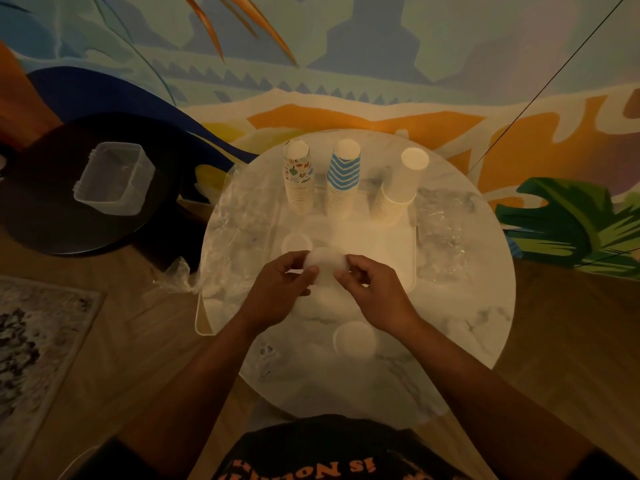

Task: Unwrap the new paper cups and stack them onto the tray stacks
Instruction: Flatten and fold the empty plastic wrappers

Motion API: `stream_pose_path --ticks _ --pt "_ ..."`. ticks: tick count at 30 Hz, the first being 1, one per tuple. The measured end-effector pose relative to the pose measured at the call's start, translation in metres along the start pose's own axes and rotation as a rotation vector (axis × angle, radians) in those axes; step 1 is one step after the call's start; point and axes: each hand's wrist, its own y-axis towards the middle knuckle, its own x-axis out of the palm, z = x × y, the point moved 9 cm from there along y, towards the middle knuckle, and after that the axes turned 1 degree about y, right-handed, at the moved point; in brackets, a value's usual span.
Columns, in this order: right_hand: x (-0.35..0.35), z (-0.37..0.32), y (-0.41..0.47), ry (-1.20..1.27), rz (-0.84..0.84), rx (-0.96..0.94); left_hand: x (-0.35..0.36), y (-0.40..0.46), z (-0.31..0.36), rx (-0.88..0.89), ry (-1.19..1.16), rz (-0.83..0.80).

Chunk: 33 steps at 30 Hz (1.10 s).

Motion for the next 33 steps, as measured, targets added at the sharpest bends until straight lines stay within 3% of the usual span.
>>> stream_pose_path --ticks 5,11,15,23,33 --pt "0.019 0.014 0.009 -0.066 -0.13 0.118 -0.013 0.006 -0.004 0.067 0.188 0.095" --pt "0.036 0.031 0.032 -0.127 -0.228 0.201 -0.025 0.024 -0.024 -0.016 0.261 0.137" --pt "0.046 0.044 0.053 -0.157 -0.236 0.223 -0.03 0.042 -0.044 -0.109 0.281 0.113" --pt "0.064 0.066 0.103 -0.173 -0.159 0.285 -0.051 0.076 -0.062 -0.153 0.393 0.306" --pt "0.085 0.088 0.145 -0.25 -0.115 0.328 -0.059 0.117 -0.066 -0.171 0.602 0.368"
